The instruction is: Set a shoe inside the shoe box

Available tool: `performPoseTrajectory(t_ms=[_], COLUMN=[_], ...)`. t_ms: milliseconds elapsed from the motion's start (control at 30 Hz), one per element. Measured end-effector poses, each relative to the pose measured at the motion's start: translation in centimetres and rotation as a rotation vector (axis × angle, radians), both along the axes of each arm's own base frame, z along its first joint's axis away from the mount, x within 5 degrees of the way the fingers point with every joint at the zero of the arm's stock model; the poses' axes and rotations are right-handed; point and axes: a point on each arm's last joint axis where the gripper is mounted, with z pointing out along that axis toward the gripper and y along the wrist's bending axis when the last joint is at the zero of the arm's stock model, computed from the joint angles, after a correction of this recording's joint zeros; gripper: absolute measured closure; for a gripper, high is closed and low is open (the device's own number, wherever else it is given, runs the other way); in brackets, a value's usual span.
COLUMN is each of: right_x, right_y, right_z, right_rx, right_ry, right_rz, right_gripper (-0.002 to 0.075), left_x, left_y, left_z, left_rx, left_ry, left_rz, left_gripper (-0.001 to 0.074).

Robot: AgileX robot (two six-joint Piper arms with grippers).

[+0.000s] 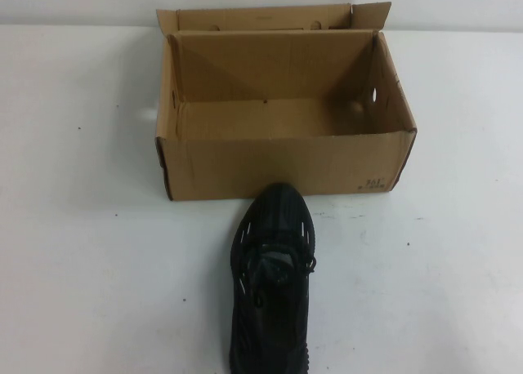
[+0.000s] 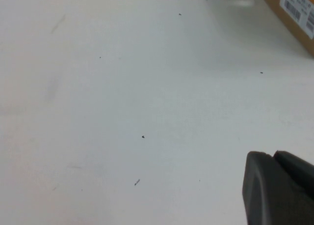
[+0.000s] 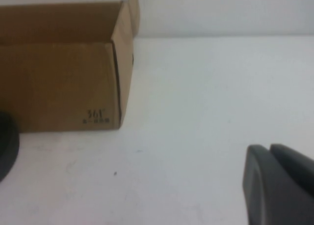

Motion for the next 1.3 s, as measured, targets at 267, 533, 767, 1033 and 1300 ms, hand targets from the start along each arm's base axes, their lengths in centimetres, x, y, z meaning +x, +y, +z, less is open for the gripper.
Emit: performPoseTrajectory(t_ms=[267, 533, 767, 1033, 1300], right_x=[0.0, -0.9, -1.0, -2.2, -5.1], right_y=[-0.5, -1.1, -1.2, -1.7, -2.1], right_z=[2.3, 5.1, 5.5, 7.1, 11.3], right_rx=[0.025, 0.055, 0.060, 0.100, 0.289], right_ry=[-0.247, -0.580, -0.621, -0.839, -1.159], right_rz=[-0.050, -0.119, -0.128, -0.167, -0.126], right_gripper=[0.0743, 0.0743, 0.0743, 0.0743, 0.0743], left_x=[0.3, 0.1, -0.3, -1.0, -4.0], left_y=[0.0, -0.1, -0.1, -0.1, 0.0], left_z=[1.3, 5.2, 6.4, 7.7, 10.9], left_rx=[-0.007, -0.082, -0.103, -0.209, -0.451], left_ry=[-0.155, -0.580, -0.721, -0.877, -1.298], left_rz=[-0.003, -0.011, -0.019, -0.041, -0.164], left_gripper=[0.0738, 0.0738, 0.0738, 0.0738, 0.0738])
